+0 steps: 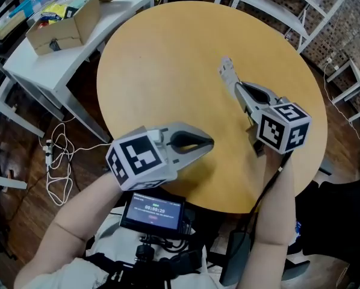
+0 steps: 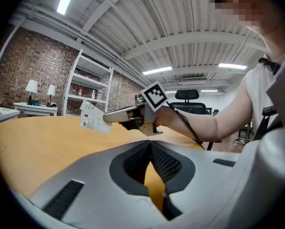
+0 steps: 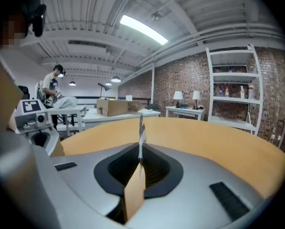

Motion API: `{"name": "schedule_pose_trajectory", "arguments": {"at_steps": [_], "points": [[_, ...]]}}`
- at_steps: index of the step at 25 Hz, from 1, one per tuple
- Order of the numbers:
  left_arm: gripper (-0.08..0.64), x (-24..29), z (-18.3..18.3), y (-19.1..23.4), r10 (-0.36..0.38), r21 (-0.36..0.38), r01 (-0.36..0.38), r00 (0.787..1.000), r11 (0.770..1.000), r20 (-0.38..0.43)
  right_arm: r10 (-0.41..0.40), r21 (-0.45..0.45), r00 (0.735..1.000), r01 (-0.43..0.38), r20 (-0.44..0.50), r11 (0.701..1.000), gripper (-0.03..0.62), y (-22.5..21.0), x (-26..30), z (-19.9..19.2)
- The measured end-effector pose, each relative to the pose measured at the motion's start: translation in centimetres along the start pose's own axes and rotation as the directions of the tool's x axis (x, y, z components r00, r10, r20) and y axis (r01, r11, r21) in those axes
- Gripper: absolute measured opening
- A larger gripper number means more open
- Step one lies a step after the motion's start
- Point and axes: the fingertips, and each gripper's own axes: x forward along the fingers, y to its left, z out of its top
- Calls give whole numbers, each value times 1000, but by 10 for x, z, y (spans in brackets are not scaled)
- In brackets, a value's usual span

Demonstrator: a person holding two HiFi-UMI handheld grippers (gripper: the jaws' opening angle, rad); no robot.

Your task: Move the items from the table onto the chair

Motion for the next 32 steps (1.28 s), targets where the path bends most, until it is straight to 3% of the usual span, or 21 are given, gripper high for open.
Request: {"name": "schedule_pose_trajectory", "arguments": {"at_steps": [4,8,22,32], "points": [[6,0,0,3,25,-13,-25,1000,1000,3,3,71,993,-11,119,997,20,16,-40,2],[6,-2,1,6,43,-34,-43,999,999,4,-9,101,984,-9,180,995,21,31,-65,6],[6,51,9,-21,-59,-1,59,998,998,6,-78,185,971,36,224,982,20,15,-120,-20],[6,110,13,-65,-191,39,191,982,981,3,-242,237,946,189,217,953,20,-15,-199,-49]]}}
